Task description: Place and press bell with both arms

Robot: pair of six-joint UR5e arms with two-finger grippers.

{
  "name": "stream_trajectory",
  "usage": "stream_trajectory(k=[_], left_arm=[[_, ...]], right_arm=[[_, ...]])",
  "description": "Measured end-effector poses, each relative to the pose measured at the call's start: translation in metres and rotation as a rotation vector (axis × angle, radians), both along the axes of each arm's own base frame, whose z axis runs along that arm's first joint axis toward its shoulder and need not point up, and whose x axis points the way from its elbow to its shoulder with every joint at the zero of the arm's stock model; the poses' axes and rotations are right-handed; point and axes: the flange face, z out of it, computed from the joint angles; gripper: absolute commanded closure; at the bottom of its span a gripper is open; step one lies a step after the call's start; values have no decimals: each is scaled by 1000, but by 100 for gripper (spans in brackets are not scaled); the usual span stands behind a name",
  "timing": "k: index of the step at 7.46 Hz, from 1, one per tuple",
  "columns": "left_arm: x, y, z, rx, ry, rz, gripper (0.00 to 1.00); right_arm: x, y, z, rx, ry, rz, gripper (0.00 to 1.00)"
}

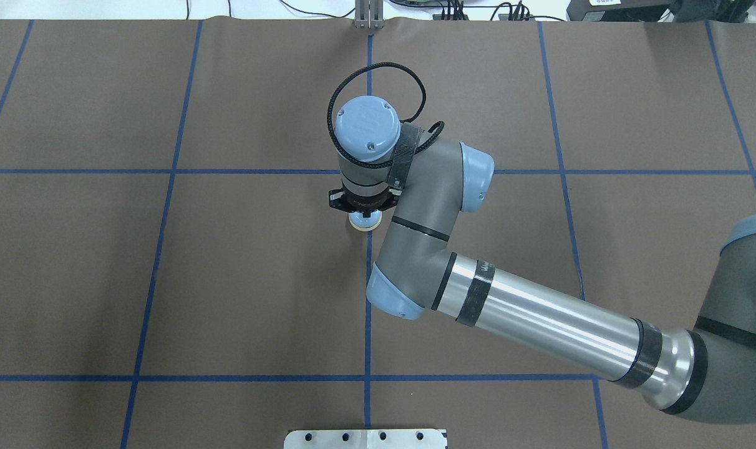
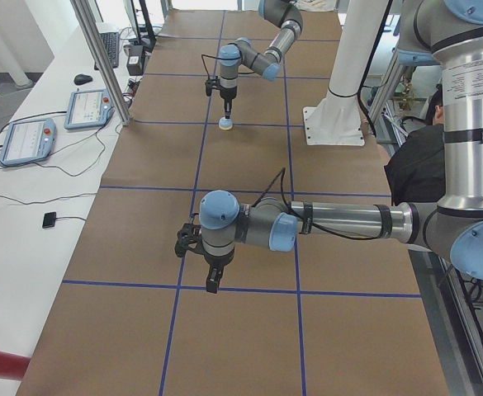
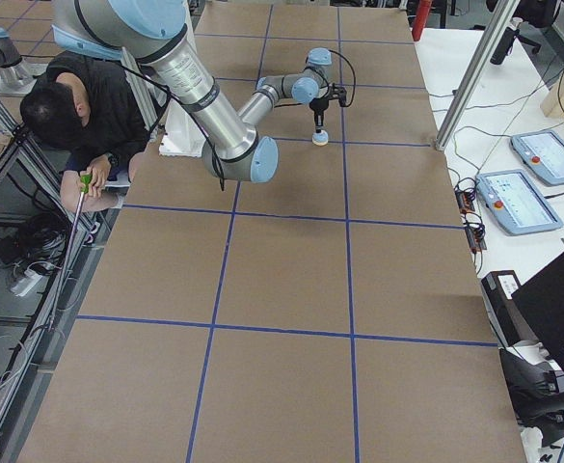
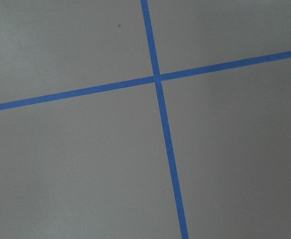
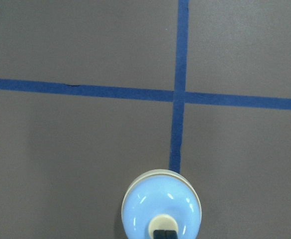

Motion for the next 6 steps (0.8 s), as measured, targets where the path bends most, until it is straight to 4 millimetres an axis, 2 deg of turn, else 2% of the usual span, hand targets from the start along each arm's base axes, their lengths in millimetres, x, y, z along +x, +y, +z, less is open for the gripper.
stream_trajectory(k=[3, 5, 6], left_arm=[[0, 0, 0, 0, 0, 0, 0], [0, 0, 0, 0, 0, -1, 0], [0, 0, 0, 0, 0, -1, 0]], right_arm=[[-2, 1, 0, -3, 0, -1, 100], [2, 2, -8, 4, -14, 0, 100], [9, 0, -15, 10, -29, 4, 83]])
